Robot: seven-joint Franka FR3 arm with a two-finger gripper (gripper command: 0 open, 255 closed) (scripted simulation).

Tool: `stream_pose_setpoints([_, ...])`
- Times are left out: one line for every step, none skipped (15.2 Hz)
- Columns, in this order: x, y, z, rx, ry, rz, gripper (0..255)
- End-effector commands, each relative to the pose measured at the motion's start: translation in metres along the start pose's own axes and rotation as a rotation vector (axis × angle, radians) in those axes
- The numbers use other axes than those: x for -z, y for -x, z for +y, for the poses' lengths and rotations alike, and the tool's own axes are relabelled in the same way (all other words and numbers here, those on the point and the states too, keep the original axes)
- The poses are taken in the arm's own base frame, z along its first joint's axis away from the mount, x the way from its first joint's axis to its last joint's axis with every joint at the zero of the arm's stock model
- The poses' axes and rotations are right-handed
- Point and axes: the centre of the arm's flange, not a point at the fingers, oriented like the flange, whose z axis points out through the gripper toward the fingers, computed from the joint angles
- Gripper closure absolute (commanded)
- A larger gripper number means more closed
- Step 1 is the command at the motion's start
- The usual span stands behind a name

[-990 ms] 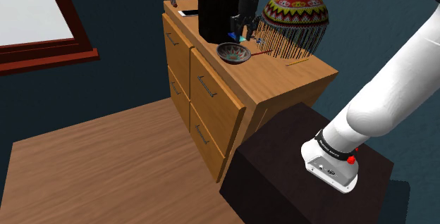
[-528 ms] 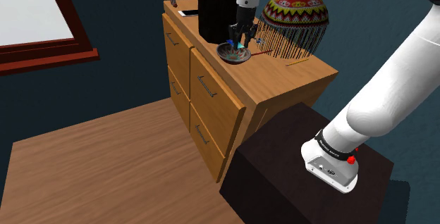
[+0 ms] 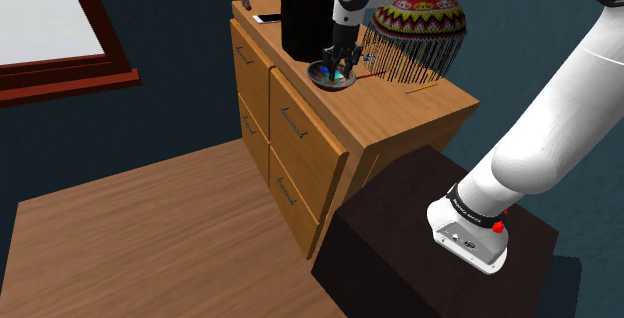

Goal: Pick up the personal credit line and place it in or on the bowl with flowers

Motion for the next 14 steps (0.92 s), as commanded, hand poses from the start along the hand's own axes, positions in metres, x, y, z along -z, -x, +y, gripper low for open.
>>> stream_pose_setpoints([-0.002, 0.000, 0.000, 0.000, 0.000, 0.001, 255])
stream_pose_setpoints([-0.002, 0.000, 0.000, 0.000, 0.000, 0.001, 255])
stream_pose_setpoints([-0.002, 0.000, 0.000, 0.000, 0.000, 0.001, 255])
stream_pose_setpoints([-0.002, 0.000, 0.000, 0.000, 0.000, 0.001, 255])
stream_pose_setpoints([-0.002, 0.000, 0.000, 0.000, 0.000, 0.001, 255])
stream_pose_setpoints([-0.002, 0.000, 0.000, 0.000, 0.000, 0.001, 255])
stream_pose_setpoints([-0.002, -0.001, 0.000, 0.000, 0.000, 0.001, 0])
stream_pose_setpoints([-0.002, -0.001, 0.000, 0.000, 0.000, 0.001, 0])
stream_pose_setpoints([-0.002, -0.001, 0.000, 0.000, 0.000, 0.001, 0])
stream_pose_setpoints([-0.002, -0.001, 0.000, 0.000, 0.000, 0.001, 0])
stream_pose_setpoints([-0.002, -0.001, 0.000, 0.000, 0.000, 0.001, 0])
stream_pose_setpoints([-0.002, -0.001, 0.000, 0.000, 0.000, 0.001, 0])
stream_pose_setpoints([0.011, 0.000, 0.000, 0.000, 0.000, 0.001, 0])
stream_pose_setpoints([0.024, 0.000, 0.000, 0.000, 0.000, 0.001, 0])
